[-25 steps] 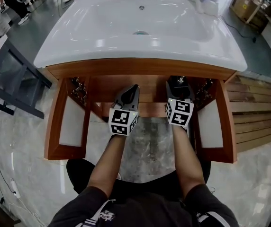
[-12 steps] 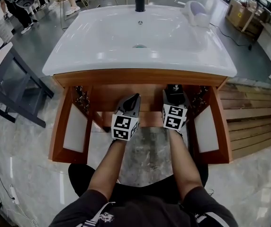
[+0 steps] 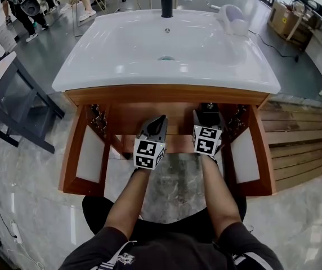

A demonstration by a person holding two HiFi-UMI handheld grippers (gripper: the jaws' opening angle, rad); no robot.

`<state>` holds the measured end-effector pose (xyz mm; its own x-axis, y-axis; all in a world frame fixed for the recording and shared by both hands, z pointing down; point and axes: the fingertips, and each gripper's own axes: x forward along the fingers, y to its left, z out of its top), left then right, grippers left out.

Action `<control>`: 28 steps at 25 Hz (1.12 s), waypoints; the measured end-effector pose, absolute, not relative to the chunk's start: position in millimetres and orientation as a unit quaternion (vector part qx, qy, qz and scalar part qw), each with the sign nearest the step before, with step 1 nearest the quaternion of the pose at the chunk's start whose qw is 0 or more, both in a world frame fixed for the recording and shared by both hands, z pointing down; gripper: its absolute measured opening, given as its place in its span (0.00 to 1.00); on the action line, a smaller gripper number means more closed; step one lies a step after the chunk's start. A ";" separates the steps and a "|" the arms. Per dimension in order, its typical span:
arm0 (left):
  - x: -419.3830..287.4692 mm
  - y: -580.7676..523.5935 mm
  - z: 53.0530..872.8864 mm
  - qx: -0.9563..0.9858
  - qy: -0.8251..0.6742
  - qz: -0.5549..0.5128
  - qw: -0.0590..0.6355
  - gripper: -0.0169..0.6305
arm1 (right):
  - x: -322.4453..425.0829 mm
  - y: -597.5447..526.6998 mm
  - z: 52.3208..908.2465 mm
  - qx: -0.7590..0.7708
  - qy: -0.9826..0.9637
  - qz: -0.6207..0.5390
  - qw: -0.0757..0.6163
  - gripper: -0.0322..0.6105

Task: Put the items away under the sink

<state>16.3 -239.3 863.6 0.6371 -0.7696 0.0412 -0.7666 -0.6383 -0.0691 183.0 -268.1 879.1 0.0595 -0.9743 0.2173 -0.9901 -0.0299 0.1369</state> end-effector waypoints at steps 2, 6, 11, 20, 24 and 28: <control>15.1 -237.5 864.0 -0.905 0.424 -0.034 0.022 0.02 | 181.7 -263.0 879.4 0.718 -0.685 0.031 0.122 0.60; 10.7 -233.4 865.0 -0.904 0.425 -0.030 0.021 0.02 | 181.5 -242.0 879.1 0.722 -0.684 0.030 0.100 0.62; 2.8 -235.3 863.0 -0.904 0.427 -0.024 0.008 0.02 | 167.5 -222.3 869.8 0.710 -0.698 0.034 0.085 0.62; 1.2 -176.6 788.0 -0.916 0.398 -0.043 -0.012 0.02 | 138.0 -160.0 809.1 0.689 -0.712 0.070 0.116 0.60; -5.2 -150.3 736.3 -0.917 0.395 -0.044 -0.041 0.02 | 118.9 -137.3 744.1 0.684 -0.716 0.039 0.130 0.33; -8.3 -124.0 667.2 -0.917 0.391 -0.045 -0.061 0.02 | 106.4 -116.0 667.1 0.683 -0.719 0.035 0.125 0.15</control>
<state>-8.3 -124.0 667.2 0.6897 -0.7124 0.1300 -0.7233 -0.6864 0.0758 106.4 -116.0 667.1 -0.0360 -0.9732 0.2272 -0.9907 0.0645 0.1195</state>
